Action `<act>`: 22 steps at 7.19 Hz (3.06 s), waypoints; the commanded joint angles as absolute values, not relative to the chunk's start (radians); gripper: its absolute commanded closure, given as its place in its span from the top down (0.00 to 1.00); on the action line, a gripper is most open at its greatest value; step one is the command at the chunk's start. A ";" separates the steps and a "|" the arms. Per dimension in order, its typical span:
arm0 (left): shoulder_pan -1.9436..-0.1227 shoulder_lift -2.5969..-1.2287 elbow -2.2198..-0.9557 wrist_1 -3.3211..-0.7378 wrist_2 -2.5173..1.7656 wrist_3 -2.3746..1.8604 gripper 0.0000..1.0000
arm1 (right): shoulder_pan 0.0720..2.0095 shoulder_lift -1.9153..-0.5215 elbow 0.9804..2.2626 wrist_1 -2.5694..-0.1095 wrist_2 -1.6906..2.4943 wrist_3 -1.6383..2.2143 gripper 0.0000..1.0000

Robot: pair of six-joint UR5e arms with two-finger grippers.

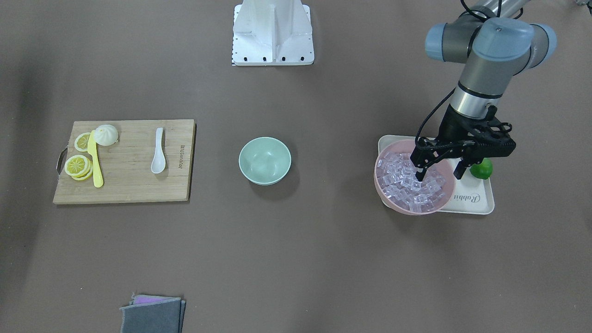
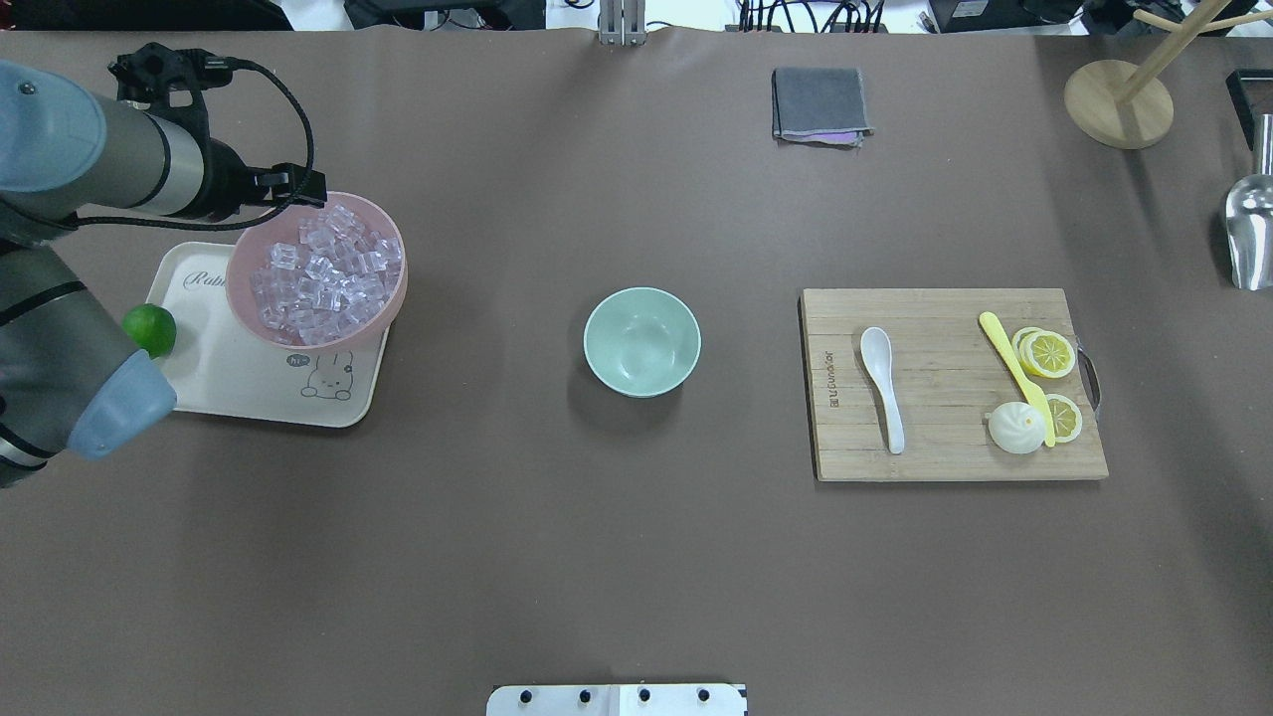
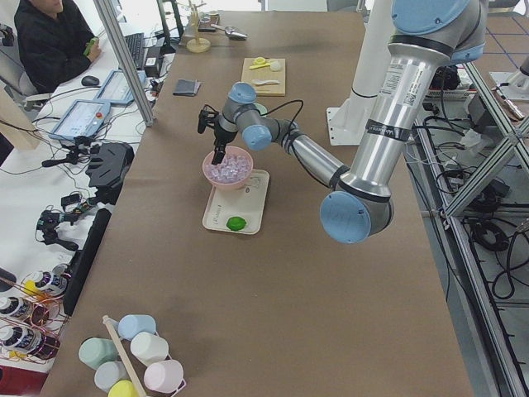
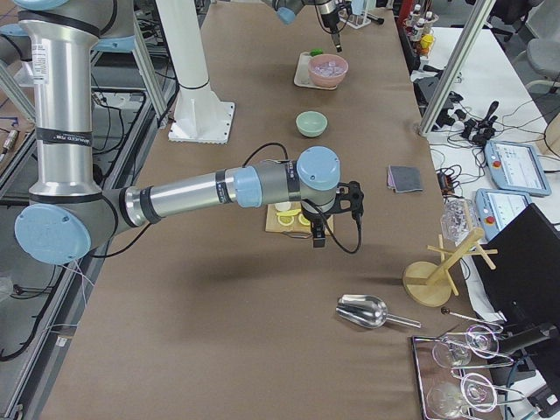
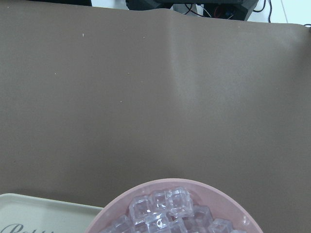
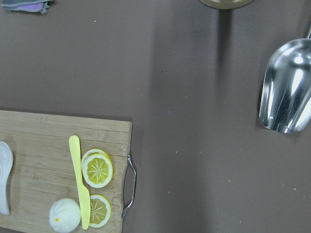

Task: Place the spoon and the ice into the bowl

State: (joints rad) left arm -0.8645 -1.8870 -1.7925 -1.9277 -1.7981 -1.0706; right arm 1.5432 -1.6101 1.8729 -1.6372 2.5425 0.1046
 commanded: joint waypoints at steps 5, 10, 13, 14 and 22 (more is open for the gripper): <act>-0.825 -1.867 -1.758 -1.924 -1.749 -1.069 0.69 | 1.464 -1.589 1.926 -1.637 2.536 0.272 1.00; -0.778 -1.871 -1.750 -1.839 -1.674 -1.061 0.68 | 1.372 -1.539 1.948 -1.637 2.490 0.455 1.00; -0.767 -1.881 -1.747 -1.793 -1.644 -1.058 0.65 | 1.353 -1.525 1.948 -1.637 2.473 0.479 1.00; -0.767 -1.881 -1.749 -1.793 -1.646 -1.040 0.56 | 1.351 -1.525 1.948 -1.637 2.473 0.479 1.00; -0.767 -1.910 -1.740 -1.753 -1.644 -0.992 0.53 | 1.350 -1.528 1.942 -1.637 2.473 0.479 1.00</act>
